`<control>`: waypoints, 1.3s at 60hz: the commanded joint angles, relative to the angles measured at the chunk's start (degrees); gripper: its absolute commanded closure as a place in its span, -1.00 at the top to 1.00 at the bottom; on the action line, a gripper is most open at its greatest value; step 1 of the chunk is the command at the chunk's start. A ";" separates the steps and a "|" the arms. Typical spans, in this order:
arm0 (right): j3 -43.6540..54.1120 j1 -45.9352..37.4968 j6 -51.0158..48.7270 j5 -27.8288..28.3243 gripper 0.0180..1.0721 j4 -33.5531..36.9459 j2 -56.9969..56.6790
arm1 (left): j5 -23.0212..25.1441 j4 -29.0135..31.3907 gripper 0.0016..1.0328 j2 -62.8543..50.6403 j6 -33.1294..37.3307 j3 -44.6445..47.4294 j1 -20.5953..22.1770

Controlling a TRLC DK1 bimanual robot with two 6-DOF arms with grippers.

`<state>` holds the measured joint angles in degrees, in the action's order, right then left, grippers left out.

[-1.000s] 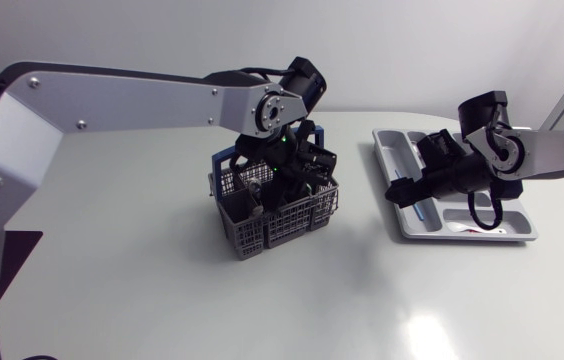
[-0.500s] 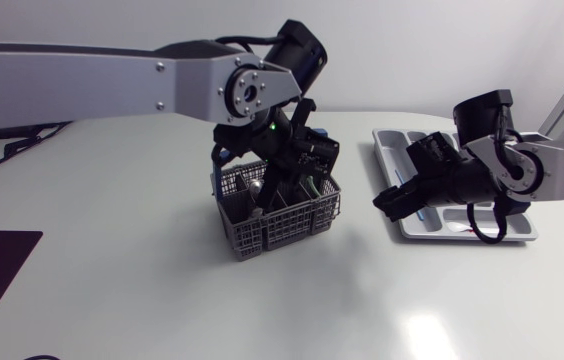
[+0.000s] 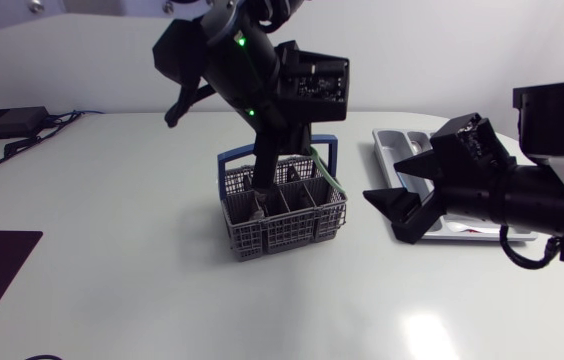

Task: Unload the cutlery basket into the drawer organizer.

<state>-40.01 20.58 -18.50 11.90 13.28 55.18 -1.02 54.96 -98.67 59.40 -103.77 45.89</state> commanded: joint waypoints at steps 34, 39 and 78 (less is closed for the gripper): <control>8.54 22.40 -8.74 -23.77 0.14 -11.61 -7.37 | 20.88 12.54 -0.94 -5.83 -38.30 -9.35 -4.93; 8.54 23.54 -9.97 -25.70 0.12 -13.54 -6.05 | 22.20 13.16 -0.94 -6.18 -40.50 -9.26 -5.37; 6.96 29.52 -14.02 -34.40 -0.82 -19.08 2.57 | 29.76 15.53 -0.94 -7.67 -46.74 -8.65 -6.51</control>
<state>-32.56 49.47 -31.62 -21.54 -4.99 56.49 27.90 69.23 -105.06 13.89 -111.18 40.12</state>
